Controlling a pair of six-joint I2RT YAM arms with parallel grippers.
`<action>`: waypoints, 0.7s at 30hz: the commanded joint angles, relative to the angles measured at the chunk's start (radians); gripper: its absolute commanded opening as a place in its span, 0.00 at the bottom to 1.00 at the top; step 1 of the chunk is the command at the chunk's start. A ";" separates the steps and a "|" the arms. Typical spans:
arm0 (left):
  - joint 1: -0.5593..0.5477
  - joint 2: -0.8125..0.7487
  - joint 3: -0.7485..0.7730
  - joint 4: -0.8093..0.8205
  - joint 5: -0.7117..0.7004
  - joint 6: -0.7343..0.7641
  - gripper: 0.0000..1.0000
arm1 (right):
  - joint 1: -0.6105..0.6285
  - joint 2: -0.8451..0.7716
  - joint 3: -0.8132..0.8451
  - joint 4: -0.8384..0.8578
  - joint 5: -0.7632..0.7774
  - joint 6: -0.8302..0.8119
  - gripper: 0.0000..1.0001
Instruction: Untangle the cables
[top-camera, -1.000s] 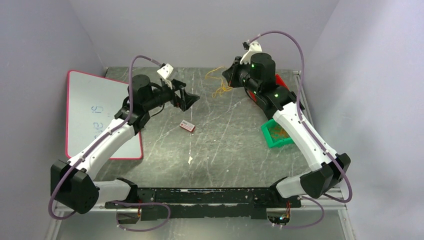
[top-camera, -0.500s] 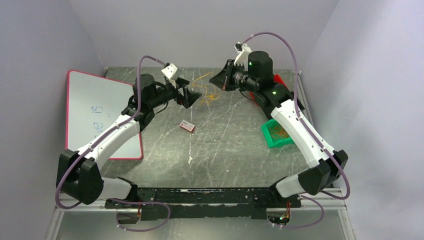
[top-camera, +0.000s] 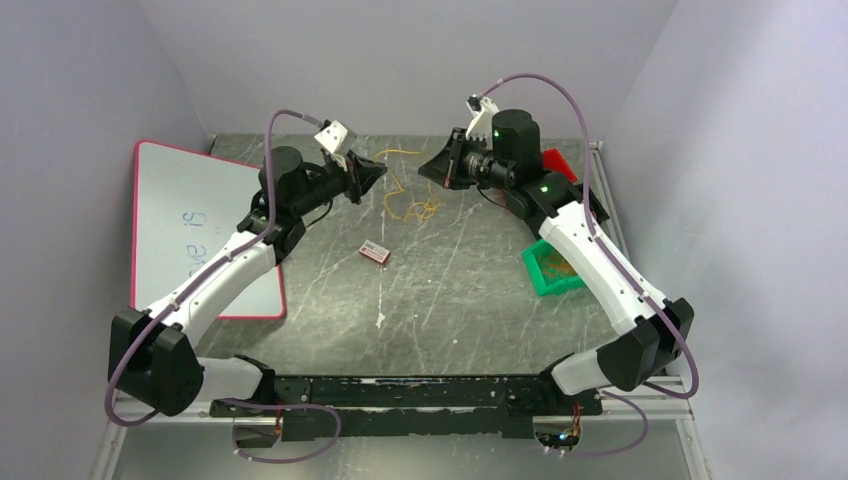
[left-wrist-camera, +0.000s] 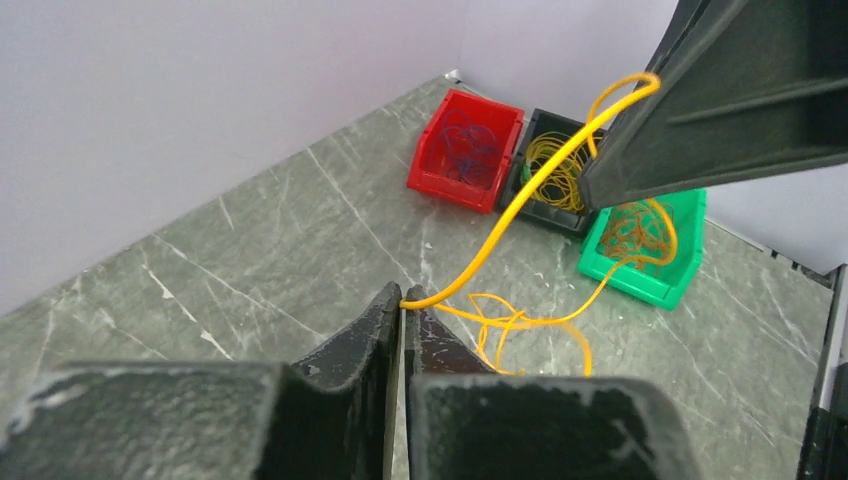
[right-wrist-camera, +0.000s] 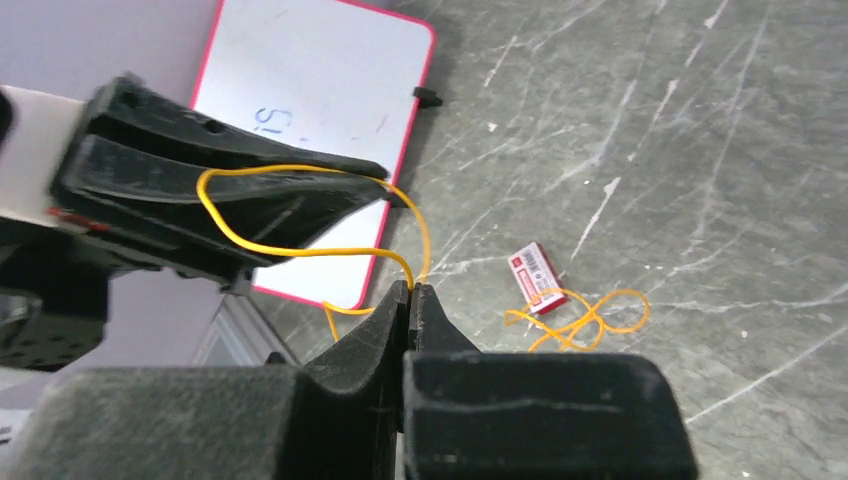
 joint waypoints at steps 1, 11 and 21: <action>0.006 -0.039 0.073 -0.077 -0.060 0.026 0.07 | -0.008 -0.050 -0.050 0.031 0.087 -0.024 0.00; 0.006 -0.095 0.175 -0.281 -0.055 0.090 0.07 | -0.024 -0.061 -0.242 0.364 0.210 -0.010 0.26; 0.006 -0.084 0.338 -0.420 0.037 0.112 0.07 | -0.024 0.014 -0.433 0.819 0.202 -0.011 0.32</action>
